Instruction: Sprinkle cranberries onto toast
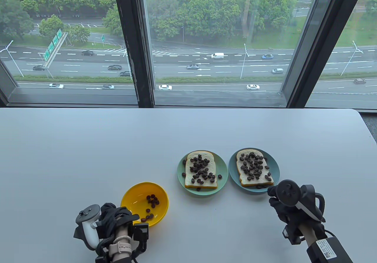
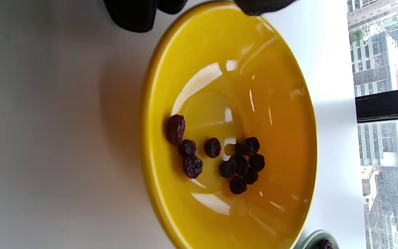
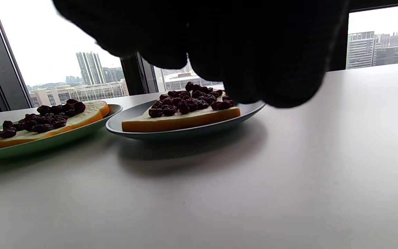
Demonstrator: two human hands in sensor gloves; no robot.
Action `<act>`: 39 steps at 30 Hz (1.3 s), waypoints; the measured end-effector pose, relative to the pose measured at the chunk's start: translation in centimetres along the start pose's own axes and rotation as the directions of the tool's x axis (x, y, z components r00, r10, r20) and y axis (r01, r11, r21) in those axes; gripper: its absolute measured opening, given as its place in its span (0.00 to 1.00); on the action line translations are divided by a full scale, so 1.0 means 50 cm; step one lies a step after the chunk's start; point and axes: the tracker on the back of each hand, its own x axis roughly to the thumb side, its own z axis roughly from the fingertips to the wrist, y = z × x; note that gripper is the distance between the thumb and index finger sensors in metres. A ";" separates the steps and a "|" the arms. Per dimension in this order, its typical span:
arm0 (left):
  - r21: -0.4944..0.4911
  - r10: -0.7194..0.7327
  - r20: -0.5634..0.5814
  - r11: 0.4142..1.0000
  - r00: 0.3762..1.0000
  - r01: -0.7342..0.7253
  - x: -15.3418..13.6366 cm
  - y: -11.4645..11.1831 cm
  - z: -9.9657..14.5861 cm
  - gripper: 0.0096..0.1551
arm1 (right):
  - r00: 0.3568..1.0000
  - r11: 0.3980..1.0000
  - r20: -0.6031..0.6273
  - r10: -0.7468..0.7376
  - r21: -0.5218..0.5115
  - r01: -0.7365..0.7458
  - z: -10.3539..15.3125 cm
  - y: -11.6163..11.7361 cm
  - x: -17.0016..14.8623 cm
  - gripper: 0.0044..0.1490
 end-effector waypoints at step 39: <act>0.166 -0.461 0.700 0.848 0.546 0.503 0.165 -0.427 0.202 0.31 | 0.994 0.980 0.016 -0.112 -0.162 0.113 0.010 -0.021 0.042 0.30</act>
